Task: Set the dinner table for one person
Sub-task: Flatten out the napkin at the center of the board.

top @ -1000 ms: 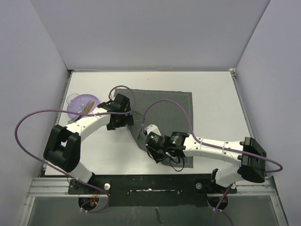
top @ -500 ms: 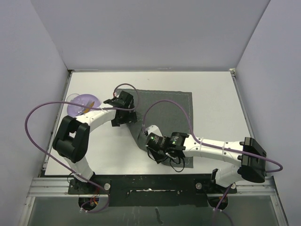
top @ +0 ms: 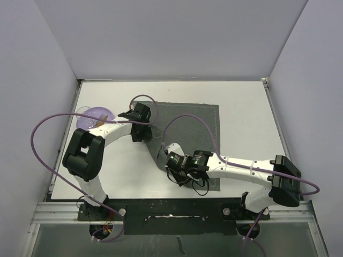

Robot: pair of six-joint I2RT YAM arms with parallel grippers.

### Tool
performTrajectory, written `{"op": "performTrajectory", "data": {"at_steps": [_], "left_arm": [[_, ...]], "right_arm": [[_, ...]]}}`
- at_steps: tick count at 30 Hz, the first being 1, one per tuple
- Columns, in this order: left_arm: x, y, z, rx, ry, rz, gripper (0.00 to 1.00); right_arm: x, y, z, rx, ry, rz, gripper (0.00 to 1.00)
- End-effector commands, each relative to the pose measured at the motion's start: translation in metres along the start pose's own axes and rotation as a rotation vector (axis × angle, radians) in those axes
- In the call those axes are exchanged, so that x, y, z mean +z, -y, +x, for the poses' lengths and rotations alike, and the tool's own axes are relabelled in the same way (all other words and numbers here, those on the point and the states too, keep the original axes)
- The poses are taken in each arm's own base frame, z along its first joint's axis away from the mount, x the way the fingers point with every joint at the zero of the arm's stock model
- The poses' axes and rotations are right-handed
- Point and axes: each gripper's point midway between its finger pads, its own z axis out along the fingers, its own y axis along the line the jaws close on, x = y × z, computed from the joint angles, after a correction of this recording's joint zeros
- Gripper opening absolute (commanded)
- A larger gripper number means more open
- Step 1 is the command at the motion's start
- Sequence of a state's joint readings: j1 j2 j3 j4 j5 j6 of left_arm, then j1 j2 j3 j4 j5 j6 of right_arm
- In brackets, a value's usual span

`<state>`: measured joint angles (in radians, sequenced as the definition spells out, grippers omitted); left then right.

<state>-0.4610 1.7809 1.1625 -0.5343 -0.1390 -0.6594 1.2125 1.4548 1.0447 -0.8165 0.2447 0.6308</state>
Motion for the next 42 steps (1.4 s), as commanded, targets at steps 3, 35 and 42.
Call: {"op": "performTrajectory", "data": {"at_steps": [3, 35, 42], "left_arm": [[0.005, 0.015, -0.013, 0.017, 0.024, 0.063, 0.34], [-0.082, 0.020, -0.047, 0.082, 0.128, 0.099, 0.00], [-0.117, 0.013, -0.046, 0.091, 0.148, 0.102, 0.00]], "right_arm": [[-0.002, -0.001, -0.012, 0.014, 0.037, 0.014, 0.37], [0.004, -0.010, -0.014, 0.011, 0.049, -0.014, 0.34], [0.001, -0.016, -0.016, 0.005, 0.071, -0.033, 0.33]]}}
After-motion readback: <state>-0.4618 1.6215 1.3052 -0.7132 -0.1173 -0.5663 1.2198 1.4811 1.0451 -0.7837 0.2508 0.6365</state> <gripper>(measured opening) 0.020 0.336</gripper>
